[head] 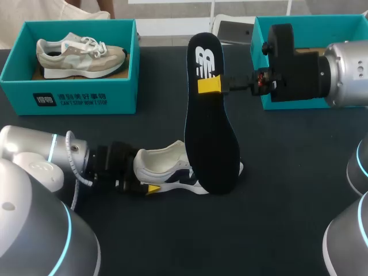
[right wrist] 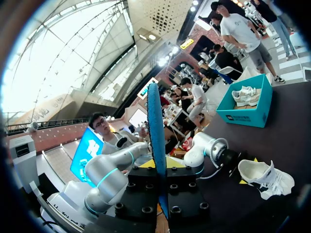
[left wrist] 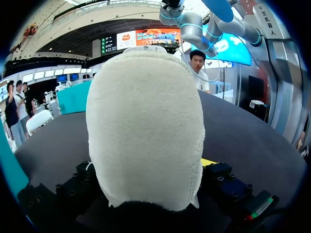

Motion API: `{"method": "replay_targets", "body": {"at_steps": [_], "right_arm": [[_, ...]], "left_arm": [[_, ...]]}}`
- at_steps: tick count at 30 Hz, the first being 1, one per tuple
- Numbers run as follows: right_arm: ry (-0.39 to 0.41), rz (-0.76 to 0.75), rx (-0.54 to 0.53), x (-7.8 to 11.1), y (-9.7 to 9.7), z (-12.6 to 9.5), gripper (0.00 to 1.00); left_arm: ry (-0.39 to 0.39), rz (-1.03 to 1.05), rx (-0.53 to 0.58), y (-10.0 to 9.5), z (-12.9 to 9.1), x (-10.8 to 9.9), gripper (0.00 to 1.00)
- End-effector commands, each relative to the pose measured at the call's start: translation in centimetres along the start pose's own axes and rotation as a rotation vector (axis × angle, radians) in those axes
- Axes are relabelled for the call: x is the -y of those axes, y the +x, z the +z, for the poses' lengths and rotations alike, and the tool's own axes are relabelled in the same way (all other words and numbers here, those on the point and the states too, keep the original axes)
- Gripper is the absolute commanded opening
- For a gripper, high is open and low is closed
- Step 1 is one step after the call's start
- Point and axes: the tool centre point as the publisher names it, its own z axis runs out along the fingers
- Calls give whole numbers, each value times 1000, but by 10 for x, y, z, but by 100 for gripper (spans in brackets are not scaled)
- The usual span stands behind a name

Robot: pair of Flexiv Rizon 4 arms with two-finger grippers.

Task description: Take the shoe out of the shoebox, open the shoe tongue, remove and reinsert the insole, then place the shoe into the shoebox

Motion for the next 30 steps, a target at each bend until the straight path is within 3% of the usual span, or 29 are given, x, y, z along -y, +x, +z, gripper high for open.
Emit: {"method": "replay_targets", "body": {"at_steps": [1,7,10,24,30], "right_arm": [[0,2,3,0,0,3,0],[0,2,3,0,0,3,0],[0,2,3,0,0,3,0],[0,2,3,0,0,3,0],[0,2,3,0,0,3,0]], "left_arm": [[-13,2,-6,4,-18,7,100],[-71,15,-39,4,-35,19,100],[-139,5,-52,2,-42,25,100],[-156,14,-35,1,-47,29,100],[-363,-3,-44,-3,-61,43,100]]}}
